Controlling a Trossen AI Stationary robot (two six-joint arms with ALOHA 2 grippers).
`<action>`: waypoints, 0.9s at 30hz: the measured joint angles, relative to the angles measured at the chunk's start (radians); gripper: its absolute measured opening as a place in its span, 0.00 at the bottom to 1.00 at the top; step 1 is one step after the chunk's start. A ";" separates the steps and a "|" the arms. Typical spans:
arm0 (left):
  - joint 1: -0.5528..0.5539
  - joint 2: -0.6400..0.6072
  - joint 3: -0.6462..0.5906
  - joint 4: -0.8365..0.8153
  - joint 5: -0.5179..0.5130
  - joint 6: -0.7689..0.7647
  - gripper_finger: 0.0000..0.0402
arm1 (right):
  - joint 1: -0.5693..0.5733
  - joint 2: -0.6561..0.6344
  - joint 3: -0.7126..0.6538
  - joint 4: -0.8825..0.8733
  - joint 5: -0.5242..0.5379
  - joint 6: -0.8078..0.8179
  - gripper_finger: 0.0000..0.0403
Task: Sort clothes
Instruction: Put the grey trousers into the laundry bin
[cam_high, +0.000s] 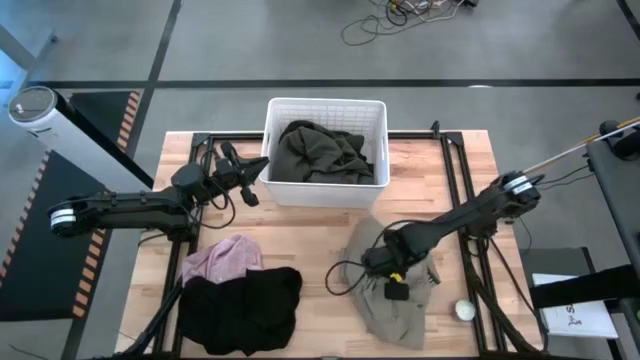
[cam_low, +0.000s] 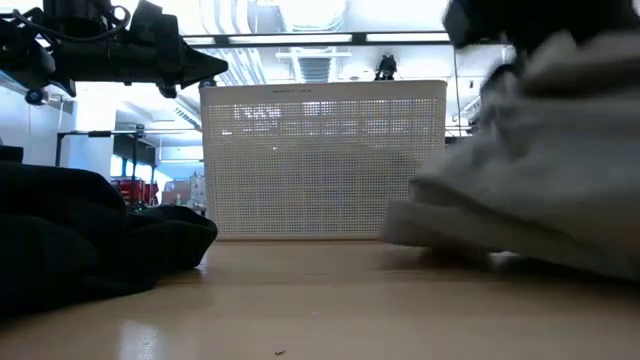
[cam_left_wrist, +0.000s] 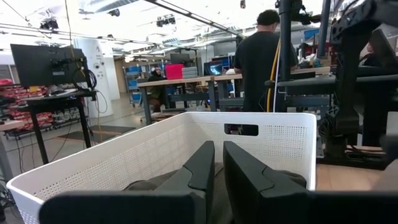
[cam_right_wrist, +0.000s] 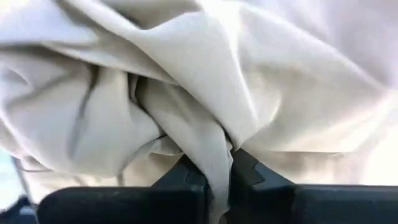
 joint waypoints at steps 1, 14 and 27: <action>0.000 0.000 0.000 0.000 0.000 0.001 0.05 | 0.000 -0.014 0.028 -0.022 0.026 0.003 0.01; 0.000 0.000 0.000 0.000 0.000 0.003 0.05 | -0.011 -0.057 0.487 -0.339 0.365 -0.135 0.00; 0.000 0.000 0.000 -0.010 0.000 -0.004 0.05 | -0.103 -0.025 1.020 -0.188 0.770 -0.606 0.00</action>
